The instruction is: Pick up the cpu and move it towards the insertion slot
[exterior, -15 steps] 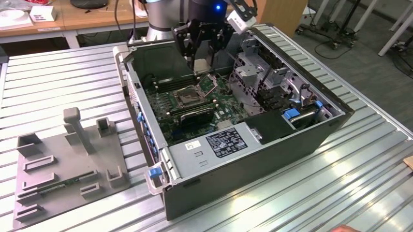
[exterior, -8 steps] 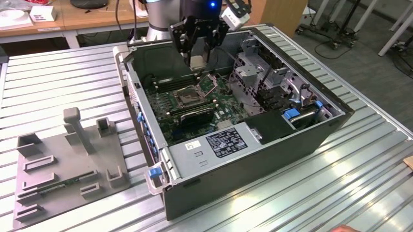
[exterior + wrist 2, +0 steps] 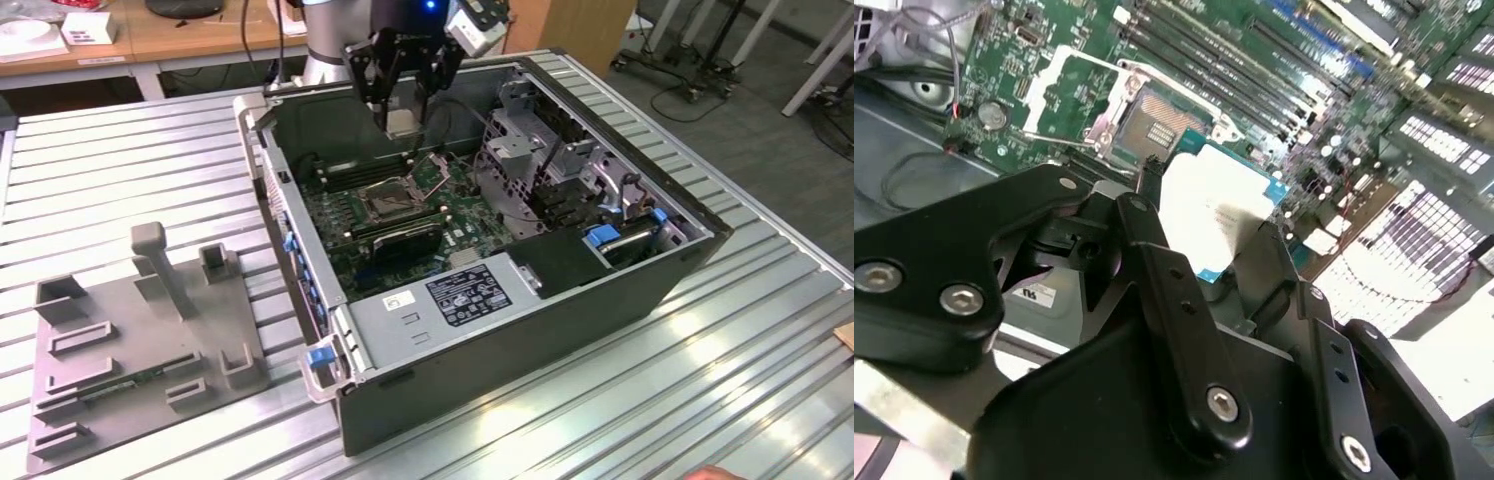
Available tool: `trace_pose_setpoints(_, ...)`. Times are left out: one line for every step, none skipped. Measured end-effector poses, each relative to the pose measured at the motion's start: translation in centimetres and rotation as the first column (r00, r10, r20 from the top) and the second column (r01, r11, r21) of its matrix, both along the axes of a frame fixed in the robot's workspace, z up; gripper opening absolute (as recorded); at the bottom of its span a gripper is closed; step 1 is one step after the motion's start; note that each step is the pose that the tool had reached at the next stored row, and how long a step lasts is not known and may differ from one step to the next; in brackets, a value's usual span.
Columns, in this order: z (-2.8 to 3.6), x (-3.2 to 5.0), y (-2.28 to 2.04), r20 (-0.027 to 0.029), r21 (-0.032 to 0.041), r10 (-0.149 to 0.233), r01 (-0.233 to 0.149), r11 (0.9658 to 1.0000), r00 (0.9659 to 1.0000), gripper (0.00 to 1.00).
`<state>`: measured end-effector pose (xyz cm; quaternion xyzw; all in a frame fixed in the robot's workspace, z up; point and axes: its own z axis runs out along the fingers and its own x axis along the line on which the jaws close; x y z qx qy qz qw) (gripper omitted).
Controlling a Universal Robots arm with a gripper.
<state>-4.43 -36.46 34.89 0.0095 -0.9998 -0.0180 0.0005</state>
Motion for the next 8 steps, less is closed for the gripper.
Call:
trace_pose_setpoints(-0.04,-0.02,0.16,-0.0001,0.0,0.0,0.0,1.0,1.0,0.54)
trace_pose_setpoints(-0.08,-0.04,0.3,0.0,0.0001,0.0,0.0,1.0,1.0,0.54)
trace_pose_setpoints(-0.12,-0.05,0.43,0.0,0.0001,0.0,0.0,1.0,1.0,0.54)
trace_pose_setpoints(-0.17,-0.05,0.54,0.0001,0.0002,0.0,0.0,1.0,1.0,0.54)
trace_pose_setpoints(-0.23,-0.05,0.63,0.0001,0.0001,0.0,0.0,1.0,1.0,0.54)
trace_pose_setpoints(-0.28,-0.05,0.7,0.0001,0.0002,0.0,0.0,1.0,1.0,0.54)
trace_pose_setpoints(-0.3,-0.05,0.74,0.0,0.0002,0.0,0.0,1.0,1.0,0.54)
trace_pose_setpoints(-0.3,-0.05,0.74,0.0,0.0001,0.0,0.0,1.0,1.0,0.54)
